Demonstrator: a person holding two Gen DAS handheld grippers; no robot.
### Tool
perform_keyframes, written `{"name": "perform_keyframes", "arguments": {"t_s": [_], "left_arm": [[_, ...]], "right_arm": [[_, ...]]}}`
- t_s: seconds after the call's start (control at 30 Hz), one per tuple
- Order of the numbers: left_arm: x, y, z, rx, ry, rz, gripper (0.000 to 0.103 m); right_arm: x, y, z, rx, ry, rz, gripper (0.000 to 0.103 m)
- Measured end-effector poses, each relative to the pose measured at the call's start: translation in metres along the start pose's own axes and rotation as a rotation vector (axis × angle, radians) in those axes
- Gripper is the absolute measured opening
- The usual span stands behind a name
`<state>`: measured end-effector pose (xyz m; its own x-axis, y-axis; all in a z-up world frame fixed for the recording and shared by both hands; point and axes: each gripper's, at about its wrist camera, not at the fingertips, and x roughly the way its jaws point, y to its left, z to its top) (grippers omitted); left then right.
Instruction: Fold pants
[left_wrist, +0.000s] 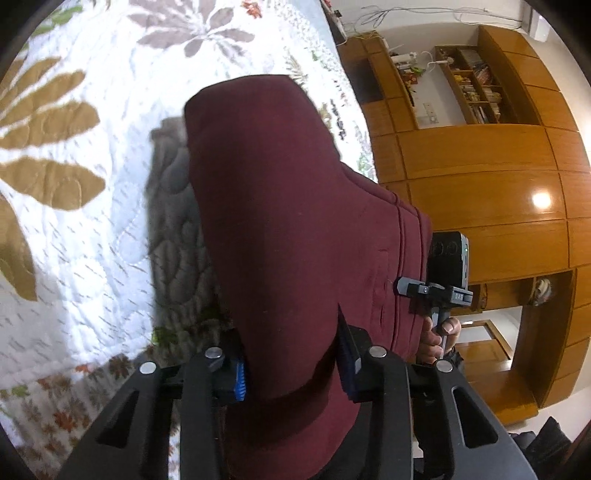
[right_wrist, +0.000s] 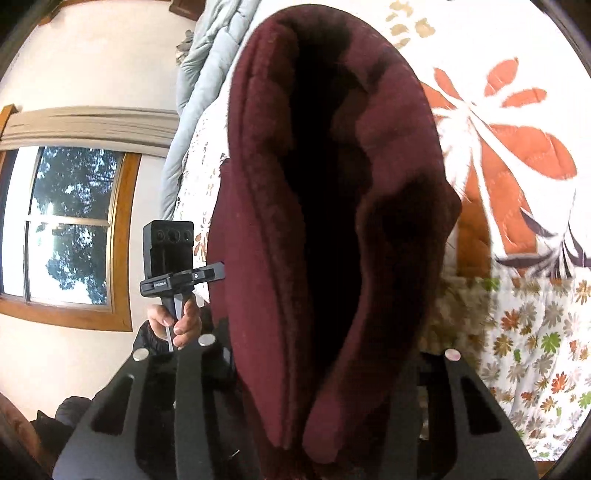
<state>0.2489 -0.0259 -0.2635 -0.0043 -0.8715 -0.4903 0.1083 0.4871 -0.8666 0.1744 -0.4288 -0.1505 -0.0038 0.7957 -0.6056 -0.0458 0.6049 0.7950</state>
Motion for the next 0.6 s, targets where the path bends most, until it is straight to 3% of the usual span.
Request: {"name": "perform_keyframes", "arguments": {"t_s": [0.17, 0.43, 0.6], "left_arm": [[-0.029, -0.004, 0.013, 0.013, -0.046, 0.004, 0.037], [-0.084, 0.029, 0.027, -0.020, -0.127, 0.033, 0.037], [-0.127, 0.032, 0.063, -0.012, -0.196, 0.069, 0.037]], "right_arm": [[0.023, 0.038, 0.028, -0.058, 0.022, -0.012, 0.040], [0.082, 0.072, 0.074, -0.094, 0.087, -0.017, 0.039], [0.105, 0.097, 0.114, -0.122, 0.081, 0.016, 0.039]]}}
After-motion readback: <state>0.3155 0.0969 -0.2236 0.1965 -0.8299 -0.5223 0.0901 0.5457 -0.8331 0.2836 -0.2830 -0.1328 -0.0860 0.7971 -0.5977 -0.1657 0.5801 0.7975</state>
